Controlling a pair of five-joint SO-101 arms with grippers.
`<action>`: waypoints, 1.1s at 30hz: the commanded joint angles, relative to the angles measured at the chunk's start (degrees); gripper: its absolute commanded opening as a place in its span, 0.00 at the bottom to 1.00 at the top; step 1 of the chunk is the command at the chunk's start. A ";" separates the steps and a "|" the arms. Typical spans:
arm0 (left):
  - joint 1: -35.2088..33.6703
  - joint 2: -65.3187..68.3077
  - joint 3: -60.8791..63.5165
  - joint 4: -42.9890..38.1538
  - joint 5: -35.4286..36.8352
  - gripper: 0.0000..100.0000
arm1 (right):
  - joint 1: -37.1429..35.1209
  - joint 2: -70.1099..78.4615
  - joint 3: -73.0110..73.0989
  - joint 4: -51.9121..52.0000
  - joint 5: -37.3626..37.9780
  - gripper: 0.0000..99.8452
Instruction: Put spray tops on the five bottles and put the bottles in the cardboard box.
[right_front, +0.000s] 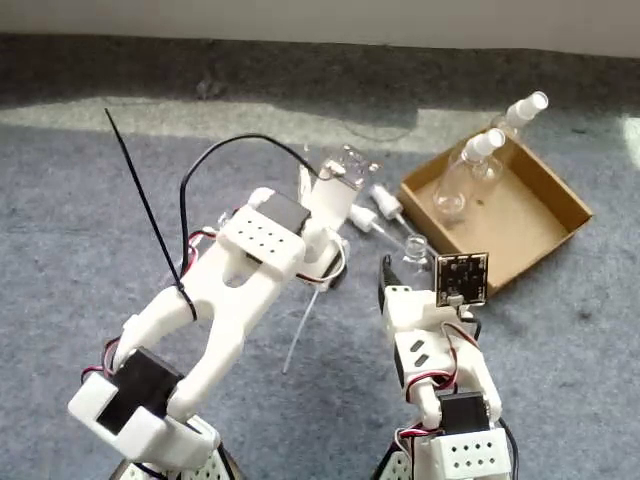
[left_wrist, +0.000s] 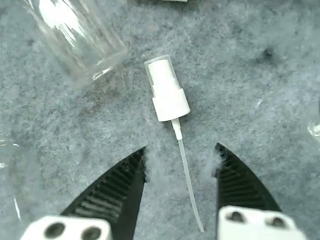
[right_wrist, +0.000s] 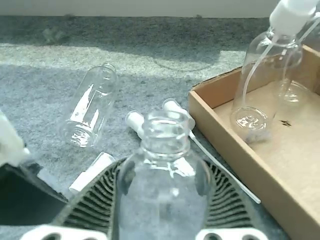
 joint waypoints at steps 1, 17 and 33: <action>1.63 1.45 -3.12 -2.46 2.37 0.18 | 0.84 -0.92 10.15 0.13 -0.35 0.07; 1.27 12.18 -3.21 -12.75 5.27 0.18 | 0.75 -0.92 10.15 0.13 -0.35 0.07; 1.19 12.97 -1.89 -17.23 5.36 0.18 | 0.75 -0.92 10.15 0.13 -0.35 0.07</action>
